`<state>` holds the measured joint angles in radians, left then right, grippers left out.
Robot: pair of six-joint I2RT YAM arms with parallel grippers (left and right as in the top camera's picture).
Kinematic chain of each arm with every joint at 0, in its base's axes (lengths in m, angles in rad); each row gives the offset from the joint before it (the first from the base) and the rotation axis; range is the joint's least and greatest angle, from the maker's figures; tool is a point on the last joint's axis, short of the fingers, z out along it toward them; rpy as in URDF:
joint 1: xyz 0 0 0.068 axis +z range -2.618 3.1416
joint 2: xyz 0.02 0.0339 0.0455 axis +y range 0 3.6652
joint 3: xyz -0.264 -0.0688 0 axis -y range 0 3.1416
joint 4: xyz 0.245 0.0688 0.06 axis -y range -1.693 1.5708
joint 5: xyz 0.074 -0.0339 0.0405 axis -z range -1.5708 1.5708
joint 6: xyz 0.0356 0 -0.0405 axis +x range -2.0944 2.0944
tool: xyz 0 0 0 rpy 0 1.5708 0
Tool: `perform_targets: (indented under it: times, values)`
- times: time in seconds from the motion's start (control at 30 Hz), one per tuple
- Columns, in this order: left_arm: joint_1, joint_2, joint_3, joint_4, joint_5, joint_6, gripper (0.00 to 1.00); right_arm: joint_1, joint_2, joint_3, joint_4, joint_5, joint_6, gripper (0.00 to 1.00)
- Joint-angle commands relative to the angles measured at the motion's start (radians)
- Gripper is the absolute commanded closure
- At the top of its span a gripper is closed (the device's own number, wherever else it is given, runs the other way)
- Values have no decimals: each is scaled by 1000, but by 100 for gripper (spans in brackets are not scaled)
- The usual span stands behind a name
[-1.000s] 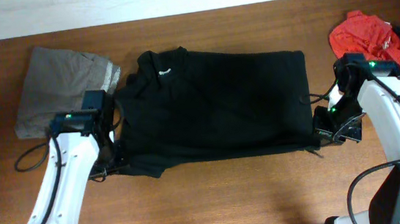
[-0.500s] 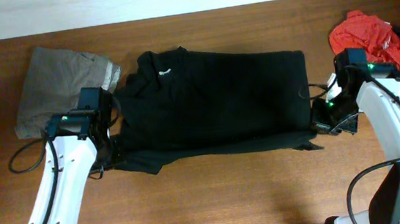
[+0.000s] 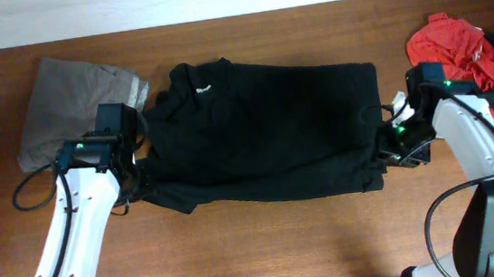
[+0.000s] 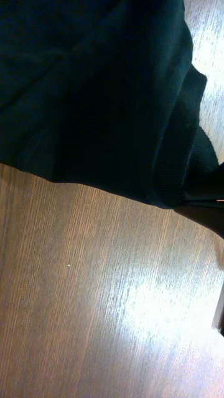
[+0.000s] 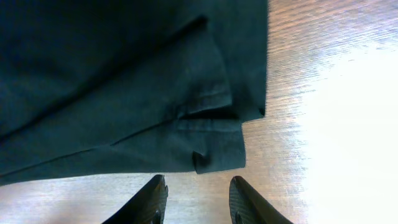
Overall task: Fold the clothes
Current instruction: 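Grasp the black shirt's bottom hem corners with both grippers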
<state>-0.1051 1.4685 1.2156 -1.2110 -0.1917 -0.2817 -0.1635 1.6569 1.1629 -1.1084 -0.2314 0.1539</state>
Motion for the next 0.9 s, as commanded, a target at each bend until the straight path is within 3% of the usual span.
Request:
perform_targets:
  times: [0.0, 0.1, 0.4, 0.57, 0.87]
  values:
    - [3, -16, 14, 0, -8, -13, 100, 62, 0, -77, 49, -23, -31, 62]
    - [3, -16, 14, -2, -7, -13, 100, 85, 1, -150, 152, -18, -22, 55]
    - [3, -16, 14, -1, -8, -12, 100, 85, 1, -285, 365, -1, 12, 56]
    - [3, -16, 14, -1, -8, -9, 100, 84, -7, -283, 311, -27, 11, 95]
    - [3, -16, 14, -2, -15, 9, 100, 84, -161, -116, 150, 5, 8, 96]
